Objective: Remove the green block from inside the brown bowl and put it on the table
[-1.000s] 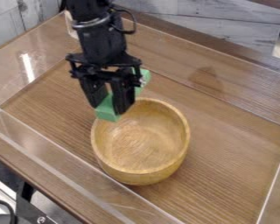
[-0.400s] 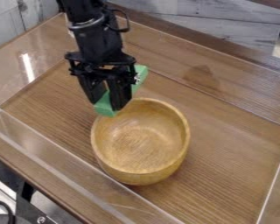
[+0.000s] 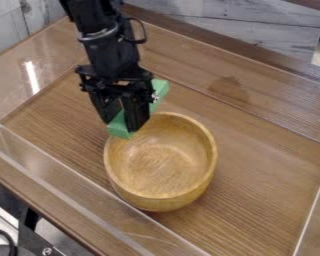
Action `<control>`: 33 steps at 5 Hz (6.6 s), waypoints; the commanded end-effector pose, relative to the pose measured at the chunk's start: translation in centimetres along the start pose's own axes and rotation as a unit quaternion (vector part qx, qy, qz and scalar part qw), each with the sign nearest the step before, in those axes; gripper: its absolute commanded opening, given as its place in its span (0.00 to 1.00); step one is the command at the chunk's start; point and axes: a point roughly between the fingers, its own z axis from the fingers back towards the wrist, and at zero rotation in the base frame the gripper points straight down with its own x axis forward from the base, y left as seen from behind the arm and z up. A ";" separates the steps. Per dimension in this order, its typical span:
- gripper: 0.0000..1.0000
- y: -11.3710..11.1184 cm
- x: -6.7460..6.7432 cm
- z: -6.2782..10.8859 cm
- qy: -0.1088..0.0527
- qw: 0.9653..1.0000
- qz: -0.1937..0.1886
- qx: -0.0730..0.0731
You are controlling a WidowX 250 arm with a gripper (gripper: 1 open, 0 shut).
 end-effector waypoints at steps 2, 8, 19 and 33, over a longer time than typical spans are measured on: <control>0.00 0.4 0.6 0.4 -0.020 1.000 -0.001 0.000; 0.00 0.8 0.4 0.7 -0.014 1.000 -0.005 -0.013; 0.00 6.3 0.8 1.2 -0.007 1.000 -0.011 -0.012; 0.00 8.3 2.3 -0.2 0.028 0.999 -0.001 -0.025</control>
